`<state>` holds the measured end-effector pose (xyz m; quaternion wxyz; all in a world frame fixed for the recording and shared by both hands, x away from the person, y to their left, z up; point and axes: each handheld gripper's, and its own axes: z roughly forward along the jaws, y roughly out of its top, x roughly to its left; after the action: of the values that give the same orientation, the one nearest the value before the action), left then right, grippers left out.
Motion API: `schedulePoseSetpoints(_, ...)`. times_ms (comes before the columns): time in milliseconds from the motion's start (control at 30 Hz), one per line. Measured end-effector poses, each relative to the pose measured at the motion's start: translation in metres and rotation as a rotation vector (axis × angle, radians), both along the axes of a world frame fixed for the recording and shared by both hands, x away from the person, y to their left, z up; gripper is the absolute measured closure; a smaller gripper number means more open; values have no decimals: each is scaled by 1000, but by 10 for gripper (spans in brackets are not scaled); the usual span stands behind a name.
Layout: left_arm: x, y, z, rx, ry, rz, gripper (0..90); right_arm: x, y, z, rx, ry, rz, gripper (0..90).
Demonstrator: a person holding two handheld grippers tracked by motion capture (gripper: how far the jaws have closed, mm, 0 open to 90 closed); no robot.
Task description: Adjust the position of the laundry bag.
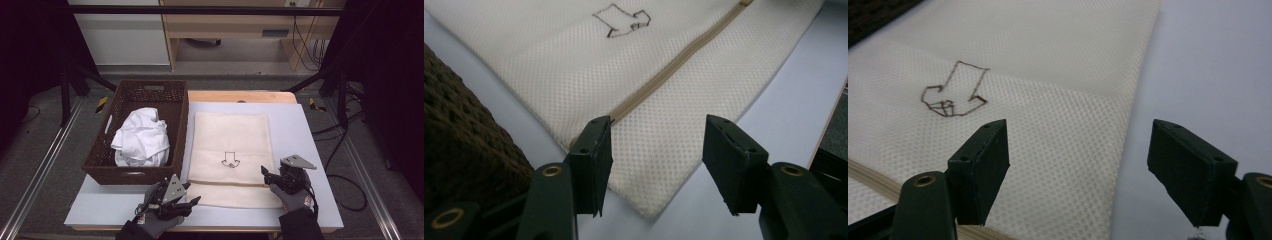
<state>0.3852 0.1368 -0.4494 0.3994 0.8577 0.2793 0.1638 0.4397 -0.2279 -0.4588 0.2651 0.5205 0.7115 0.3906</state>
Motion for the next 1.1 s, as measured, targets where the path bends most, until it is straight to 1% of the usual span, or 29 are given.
schedulePoseSetpoints(33, 1, 0, -4, 7, 12, 14, 441, 1, -2, -3, -18, 12, -17, 272)
schedulePoseSetpoints(67, 2, 1, -5, 4, 27, 20, 441, 1, -2, -3, -9, 23, -23, 276)
schedulePoseSetpoints(100, 2, 1, -5, 4, 27, 20, 441, 1, -2, -3, -9, 23, -23, 276)
schedulePoseSetpoints(133, 3, 2, -7, 4, 47, 28, 440, 3, -4, -7, -19, 40, -40, 299)
schedulePoseSetpoints(200, 5, 4, -9, 5, 69, 53, 440, 4, -5, -8, -21, 49, -46, 313)
schedulePoseSetpoints(233, 7, 6, -12, 13, 89, 83, 450, 5, -8, -11, -22, 69, -61, 349)
schedulePoseSetpoints(267, 7, 6, -12, 13, 89, 83, 455, 5, -8, -11, -22, 69, -61, 349)
schedulePoseSetpoints(300, 8, 7, -13, 22, 100, 100, 455, 5, -8, -12, -27, 75, -68, 365)
schedulePoseSetpoints(333, 10, 8, -16, 23, 110, 112, 463, 6, -9, -13, -33, 78, -71, 390)
schedulePoseSetpoints(367, 12, 9, -19, 33, 126, 128, 476, 7, -11, -15, -28, 90, -83, 442)
schedulePoseSetpoints(400, 12, 9, -19, 33, 126, 128, 485, 7, -11, -15, -28, 90, -83, 442)
schedulePoseSetpoints(433, 13, 10, -21, 35, 136, 133, 504, 8, -12, -17, -29, 100, -85, 490)
schedulePoseSetpoints(467, 14, 10, -22, 33, 142, 135, 504, 8, -12, -17, -29, 100, -85, 490)
schedulePoseSetpoints(567, 16, 10, -26, 21, 173, 127, 558, 10, -12, -20, -36, 121, -86, 561)
schedulePoseSetpoints(600, 16, 10, -26, 19, 174, 123, 629, 11, -12, -21, -41, 140, -81, 620)
schedulePoseSetpoints(633, 15, 8, -26, 16, 179, 118, 661, 11, -12, -22, -30, 156, -82, 649)
schedulePoseSetpoints(667, 15, 8, -26, 16, 179, 118, 686, 11, -12, -22, -30, 156, -82, 649)
schedulePoseSetpoints(700, 15, 8, -26, 16, 177, 113, 713, 12, -12, -22, -12, 170, -73, 716)
schedulePoseSetpoints(733, 15, 8, -26, 16, 177, 113, 740, 12, -12, -22, -12, 170, -73, 716)
schedulePoseSetpoints(767, 16, 8, -26, 1, 189, 105, 777, 12, -12, -21, 15, 185, -63, 792)
schedulePoseSetpoints(800, 16, 8, -26, 1, 189, 105, 799, 12, -12, -21, 12, 187, -63, 813)
schedulePoseSetpoints(833, 17, 9, -26, -8, 191, 100, 825, 12, -12, -21, 17, 189, -65, 830)
schedulePoseSetpoints(867, 17, 9, -26, -8, 191, 100, 844, 12, -12, -21, 17, 189, -65, 830)
schedulePoseSetpoints(933, 18, 9, -26, -14, 185, 99, 858, 13, -14, -20, 34, 183, -62, 869)
schedulePoseSetpoints(967, 18, 9, -26, -16, 178, 103, 858, 13, -14, -20, 34, 183, -62, 869)
schedulePoseSetpoints(1000, 19, 8, -27, -20, 163, 113, 860, 14, -15, -19, 40, 162, -64, 871)
schedulePoseSetpoints(1033, 19, 8, -27, -20, 163, 113, 860, 14, -15, -19, 40, 162, -64, 871)
schedulePoseSetpoints(1067, 20, 8, -27, -23, 154, 116, 860, 15, -15, -18, 43, 156, -68, 871)
schedulePoseSetpoints(1100, 21, 7, -28, -30, 148, 121, 860, 16, -16, -18, 38, 139, -67, 869)
